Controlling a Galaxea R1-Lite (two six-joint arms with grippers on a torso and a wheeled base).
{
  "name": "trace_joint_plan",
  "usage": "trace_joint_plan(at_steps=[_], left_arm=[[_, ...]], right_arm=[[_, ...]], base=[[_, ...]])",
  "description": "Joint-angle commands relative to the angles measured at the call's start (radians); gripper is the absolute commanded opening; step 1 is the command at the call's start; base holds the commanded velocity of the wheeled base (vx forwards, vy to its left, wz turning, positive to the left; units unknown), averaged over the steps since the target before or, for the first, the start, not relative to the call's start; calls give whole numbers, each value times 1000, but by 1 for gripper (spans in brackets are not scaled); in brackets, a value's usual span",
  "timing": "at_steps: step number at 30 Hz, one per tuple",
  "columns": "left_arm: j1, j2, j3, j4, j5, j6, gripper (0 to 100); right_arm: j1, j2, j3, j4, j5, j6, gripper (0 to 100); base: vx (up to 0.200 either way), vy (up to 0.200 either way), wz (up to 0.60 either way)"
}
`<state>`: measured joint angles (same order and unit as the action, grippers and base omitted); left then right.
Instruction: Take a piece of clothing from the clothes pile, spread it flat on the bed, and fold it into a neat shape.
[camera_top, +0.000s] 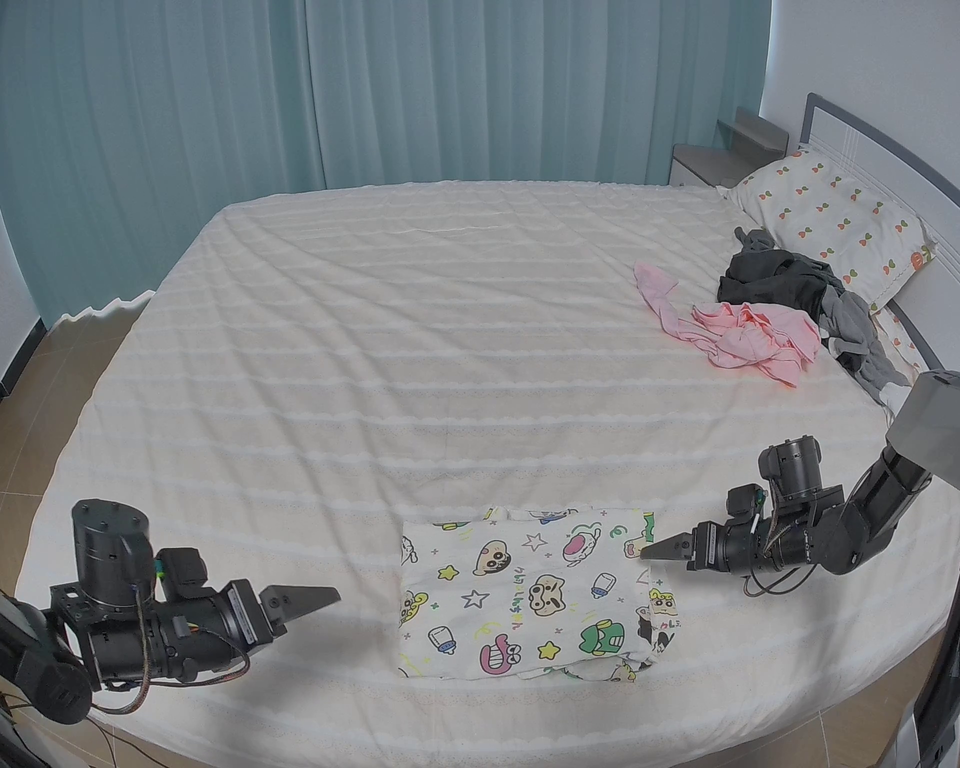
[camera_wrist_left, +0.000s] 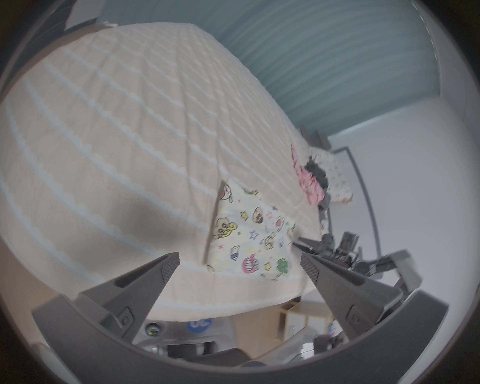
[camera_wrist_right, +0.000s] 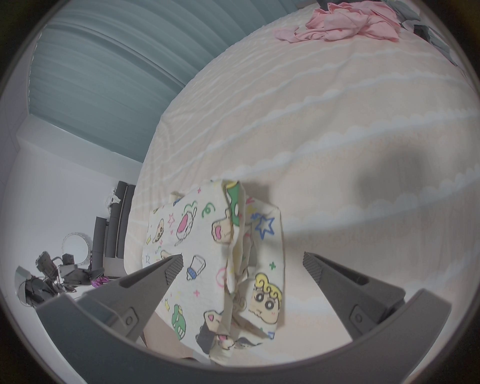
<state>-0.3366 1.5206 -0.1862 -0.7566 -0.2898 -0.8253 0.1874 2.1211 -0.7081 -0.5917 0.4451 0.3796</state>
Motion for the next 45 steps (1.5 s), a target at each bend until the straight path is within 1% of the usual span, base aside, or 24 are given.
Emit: trace_joint_plan(at_steps=[1, 5, 7, 16, 18, 22, 26, 27, 29, 33, 35, 36, 37, 44, 45], left_arm=[[-18, 223, -93, 2, 8, 98, 100], [-25, 371, -199, -3, 15, 101, 100], [-38, 446, -274, -4, 43, 100, 100], [-81, 584, -397, -4, 52, 98, 100], [-94, 609, -415, -7, 52, 97, 100], [-104, 639, -427, -24, 49, 94, 100], [-127, 685, -438, -112, 50, 75, 100], [-127, 685, -438, -112, 50, 75, 100], [-142, 702, -450, -150, 50, 28, 100], [-151, 714, -472, -156, 50, 15, 100], [-159, 719, -490, -156, 50, 14, 100], [-159, 719, -490, -156, 50, 14, 100], [-160, 721, -501, -156, 49, 14, 100], [-206, 722, -512, -156, 49, -18, 100], [-214, 722, -515, -156, 50, -26, 100]], right_arm=[[23, -12, 110, -82, 0, -4, 100], [23, 36, 121, -143, -5, -2, 100], [23, 48, 124, -154, -5, -2, 100], [24, 68, 111, -154, 4, -1, 100], [30, 69, 107, -155, 18, -1, 100], [41, 73, 99, -154, 23, -1, 100], [55, 86, 73, -154, 24, 13, 100], [55, 86, 73, -154, 24, 13, 100], [64, 103, 55, -154, 26, 15, 100], [72, 109, 35, -146, 26, 18, 100], [101, 112, 32, -154, 27, 56, 100], [101, 112, 32, -154, 27, 56, 100], [113, 114, 19, -152, 27, 74, 100], [155, 129, -4, -149, 26, 87, 100], [159, 129, -7, -149, 26, 87, 0]], base=[[0, 0, 0], [0, 0, 0], [0, 0, 0], [0, 0, 0], [0, 0, 0], [0, 0, 0], [0, 0, 0], [0, 0, 0], [0, 0, 0], [0, 0, 0], [0, 0, 0], [0, 0, 0], [0, 0, 0], [0, 0, 0], [0, 0, 0]])
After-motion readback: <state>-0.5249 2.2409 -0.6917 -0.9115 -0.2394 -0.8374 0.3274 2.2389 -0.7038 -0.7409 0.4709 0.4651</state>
